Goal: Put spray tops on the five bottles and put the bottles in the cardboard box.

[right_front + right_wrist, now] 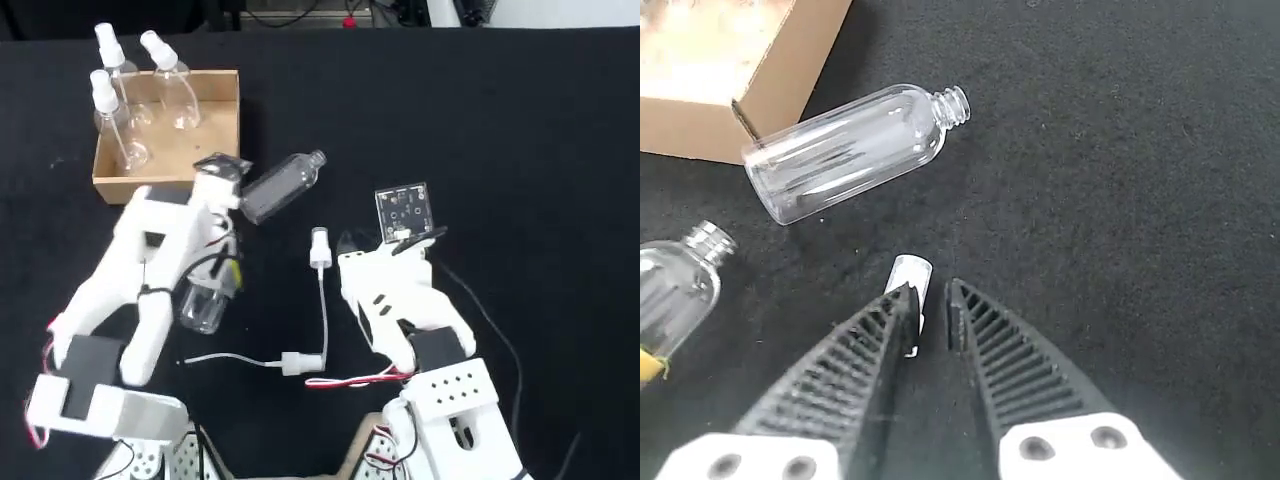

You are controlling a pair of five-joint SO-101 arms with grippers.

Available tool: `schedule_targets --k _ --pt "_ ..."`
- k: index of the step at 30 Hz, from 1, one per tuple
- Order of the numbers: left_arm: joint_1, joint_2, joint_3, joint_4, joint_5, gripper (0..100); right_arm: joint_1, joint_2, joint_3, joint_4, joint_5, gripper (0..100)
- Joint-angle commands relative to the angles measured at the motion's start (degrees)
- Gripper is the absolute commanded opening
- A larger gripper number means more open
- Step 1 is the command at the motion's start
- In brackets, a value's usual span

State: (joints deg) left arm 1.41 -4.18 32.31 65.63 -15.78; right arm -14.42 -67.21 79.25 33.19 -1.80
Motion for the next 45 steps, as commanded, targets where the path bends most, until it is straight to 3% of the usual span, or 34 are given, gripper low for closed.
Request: schedule_targets --k 1,5,19,29,36,45 --pt "-5.4 -6.3 4.5 -3.3 -2.1 22 0.9 -0.9 -0.7 -1.1 0.3 5.4" --pt "-8.0 -11.6 3.4 0.5 -2.7 29 0.8 -0.9 -0.7 -1.1 0.4 5.4" --pt "-10.2 -12.4 -4.3 2.5 -2.7 28 0.8 -0.9 -0.7 -1.1 0.4 5.4" --pt "-11.0 7.0 -24.9 14.9 -2.3 28 0.8 -0.9 -0.7 -1.1 0.4 5.4" --pt "-10.2 14.5 -28.4 13.8 -2.4 28 0.8 -0.9 -0.6 -1.1 0.4 5.4" --pt "-8.7 14.7 -19.8 4.7 -2.5 28 0.8 -0.9 -0.6 -1.1 0.4 5.4"
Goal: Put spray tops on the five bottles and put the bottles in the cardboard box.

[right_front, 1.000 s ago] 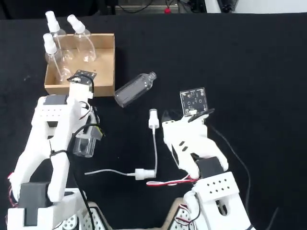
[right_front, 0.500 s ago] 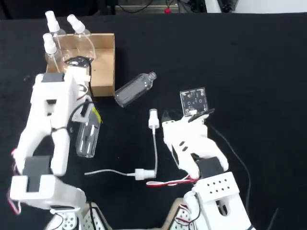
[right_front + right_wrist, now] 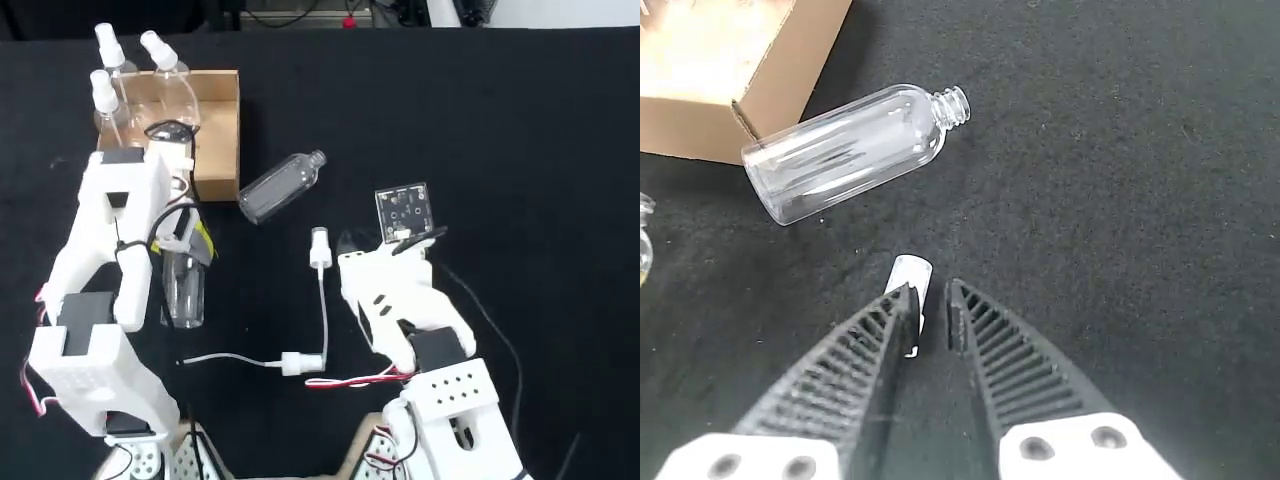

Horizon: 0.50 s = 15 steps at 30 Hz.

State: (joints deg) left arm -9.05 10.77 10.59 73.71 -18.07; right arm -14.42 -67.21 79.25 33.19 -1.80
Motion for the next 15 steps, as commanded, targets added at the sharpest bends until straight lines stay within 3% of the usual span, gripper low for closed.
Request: schedule_targets --k 1,15 --pt "2.2 -0.3 2.8 -4.3 -0.1 28 0.8 -0.9 -0.6 -1.1 0.4 5.4" --pt "2.9 -0.6 5.9 -6.5 3.0 27 0.8 -0.9 -0.5 -1.1 0.3 5.4"
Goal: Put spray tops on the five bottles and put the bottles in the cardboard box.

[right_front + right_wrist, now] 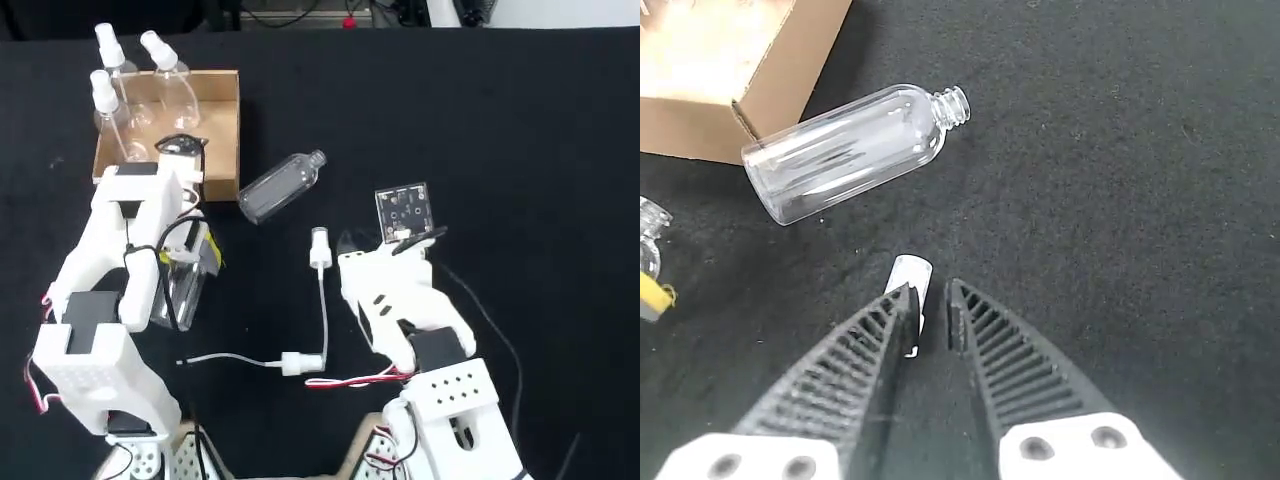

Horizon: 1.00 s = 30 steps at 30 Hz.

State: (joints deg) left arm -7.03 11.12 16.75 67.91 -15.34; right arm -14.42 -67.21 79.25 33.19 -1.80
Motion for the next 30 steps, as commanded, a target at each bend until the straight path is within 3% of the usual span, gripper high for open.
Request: schedule_targets --k 1,5,12,18,23,30 --pt "0.8 -1.0 -0.2 -0.7 -0.4 27 0.8 -0.9 -0.5 -1.1 0.3 5.4" --pt "0.7 -0.6 -0.4 -0.7 -4.5 27 0.8 -0.9 -0.5 -1.1 0.3 5.4" --pt "0.7 -0.8 -0.6 -0.7 -4.6 27 0.8 -0.9 -0.5 -1.1 0.3 5.4" --pt "0.8 -1.0 -0.2 -0.7 -4.5 14 0.8 -0.9 -0.5 -1.1 0.2 5.4" --pt "0.8 -1.6 -0.7 -0.2 -4.5 15 0.8 -0.9 -0.5 -1.1 0.2 5.4" --pt "0.8 -15.6 4.3 1.9 -4.3 15 0.8 -0.6 -4.6 5.2 -3.3 5.7"
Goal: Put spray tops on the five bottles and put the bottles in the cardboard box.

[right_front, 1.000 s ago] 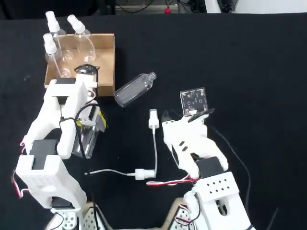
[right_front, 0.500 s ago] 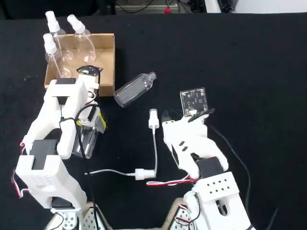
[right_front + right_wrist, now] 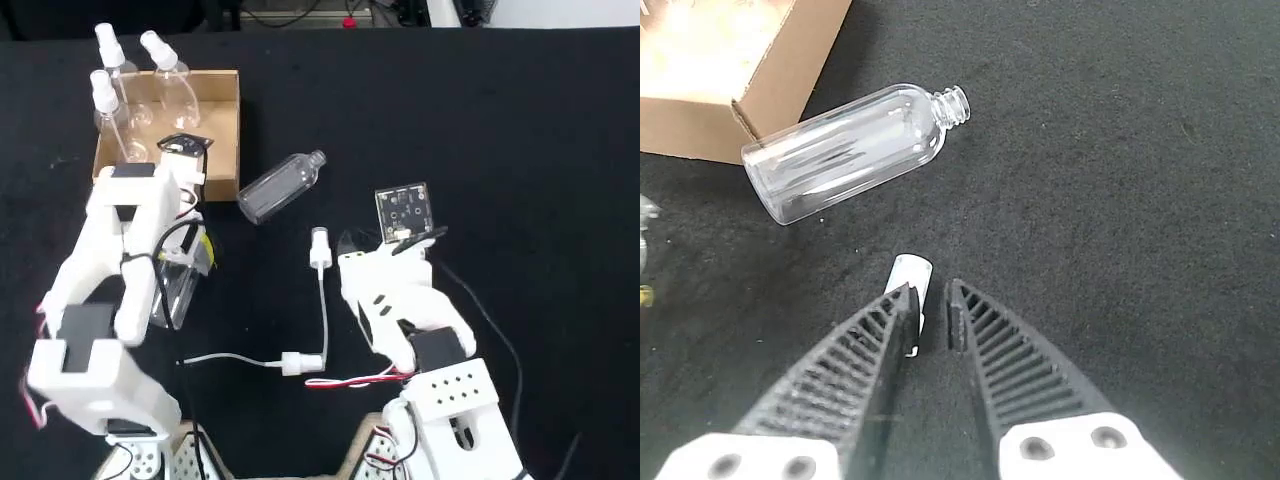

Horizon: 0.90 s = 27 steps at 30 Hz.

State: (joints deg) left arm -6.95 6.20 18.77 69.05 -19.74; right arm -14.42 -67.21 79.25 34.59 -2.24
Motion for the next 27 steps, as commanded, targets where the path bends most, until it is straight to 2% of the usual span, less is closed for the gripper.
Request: schedule_targets --k 1,4,8,14,19,23,27 --pt "0.7 -13.5 3.9 0.4 0.3 15 0.9 -0.4 -6.8 6.3 -4.6 5.7" --pt "0.7 -20.4 9.3 -2.5 3.9 15 0.7 -0.4 -10.5 10.7 -6.6 5.7" --pt "0.7 -26.1 13.3 -4.2 7.9 15 0.7 -0.4 -10.6 8.3 -6.9 5.7" --pt "0.8 -27.9 15.8 -4.2 10.9 15 -1.1 -0.4 -12.4 8.1 -6.9 6.1" --pt "4.1 -27.9 18.4 -6.1 11.3 15 -6.5 0.5 -13.3 8.0 -7.0 14.9" --pt "4.3 -27.9 21.8 -10.8 11.3 15 -7.1 7.4 -15.1 5.9 -11.1 14.1" --pt "4.2 -28.0 22.6 -11.7 11.3 15 -7.4 19.1 -19.6 4.9 -14.8 14.4"
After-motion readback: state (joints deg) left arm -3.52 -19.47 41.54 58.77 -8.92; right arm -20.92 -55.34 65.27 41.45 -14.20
